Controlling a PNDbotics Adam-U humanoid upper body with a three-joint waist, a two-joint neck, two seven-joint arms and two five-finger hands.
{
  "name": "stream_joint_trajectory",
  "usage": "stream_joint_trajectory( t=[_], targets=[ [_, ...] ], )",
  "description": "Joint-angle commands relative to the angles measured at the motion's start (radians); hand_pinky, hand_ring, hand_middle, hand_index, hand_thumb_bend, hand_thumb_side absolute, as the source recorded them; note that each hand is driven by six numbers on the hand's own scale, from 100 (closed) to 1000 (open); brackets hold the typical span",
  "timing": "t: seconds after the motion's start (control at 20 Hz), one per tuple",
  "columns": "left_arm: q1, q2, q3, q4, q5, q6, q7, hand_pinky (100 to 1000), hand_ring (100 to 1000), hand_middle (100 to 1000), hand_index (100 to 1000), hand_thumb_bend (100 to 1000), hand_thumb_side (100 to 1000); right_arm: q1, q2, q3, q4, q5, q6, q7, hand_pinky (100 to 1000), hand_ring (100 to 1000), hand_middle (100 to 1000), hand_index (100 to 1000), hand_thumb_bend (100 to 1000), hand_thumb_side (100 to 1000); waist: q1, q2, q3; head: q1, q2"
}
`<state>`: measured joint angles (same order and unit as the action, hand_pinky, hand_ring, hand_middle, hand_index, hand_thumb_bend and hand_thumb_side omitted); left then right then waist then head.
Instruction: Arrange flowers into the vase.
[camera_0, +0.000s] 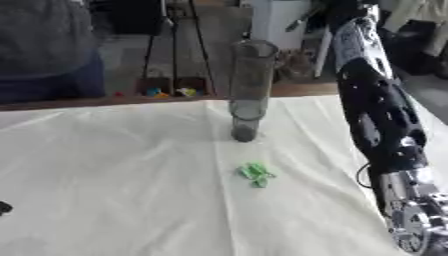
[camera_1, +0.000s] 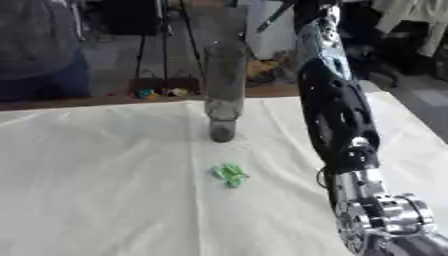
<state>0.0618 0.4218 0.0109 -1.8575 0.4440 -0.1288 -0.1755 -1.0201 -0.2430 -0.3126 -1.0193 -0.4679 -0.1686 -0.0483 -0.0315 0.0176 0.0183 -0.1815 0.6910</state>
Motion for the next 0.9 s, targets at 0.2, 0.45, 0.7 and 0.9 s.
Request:
stream_joint_trajectory(
  t=[0.2, 0.45, 0.7, 0.9],
  targets=[
    [-0.006, 0.01, 0.007, -0.007, -0.001, -0.002, -0.001, 546, 426, 312, 593, 644, 992, -0.025, -0.009, 0.04, -0.017, -0.011, 0.0, 0.085, 100, 100, 100, 100, 100, 951, 0.001, -0.01, 0.002, 0.001, -0.016],
    [-0.006, 0.01, 0.006, -0.006, -0.001, -0.002, -0.003, 546, 426, 312, 593, 643, 992, -0.029, 0.003, 0.072, 0.017, -0.008, 0.002, 0.156, 100, 100, 100, 100, 100, 951, 0.001, -0.011, 0.005, -0.001, -0.017],
    [-0.006, 0.01, 0.005, -0.004, -0.001, -0.001, -0.004, 546, 425, 311, 593, 643, 993, -0.046, 0.029, 0.104, 0.043, -0.004, 0.001, 0.21, 100, 100, 100, 100, 100, 950, 0.001, -0.011, 0.007, -0.006, -0.017],
    [-0.007, 0.01, 0.003, -0.001, -0.001, 0.0, -0.006, 546, 425, 311, 593, 644, 993, -0.061, 0.048, 0.127, 0.058, 0.003, -0.003, 0.246, 100, 100, 100, 100, 100, 949, 0.0, -0.012, 0.009, -0.012, -0.017]
  ],
)
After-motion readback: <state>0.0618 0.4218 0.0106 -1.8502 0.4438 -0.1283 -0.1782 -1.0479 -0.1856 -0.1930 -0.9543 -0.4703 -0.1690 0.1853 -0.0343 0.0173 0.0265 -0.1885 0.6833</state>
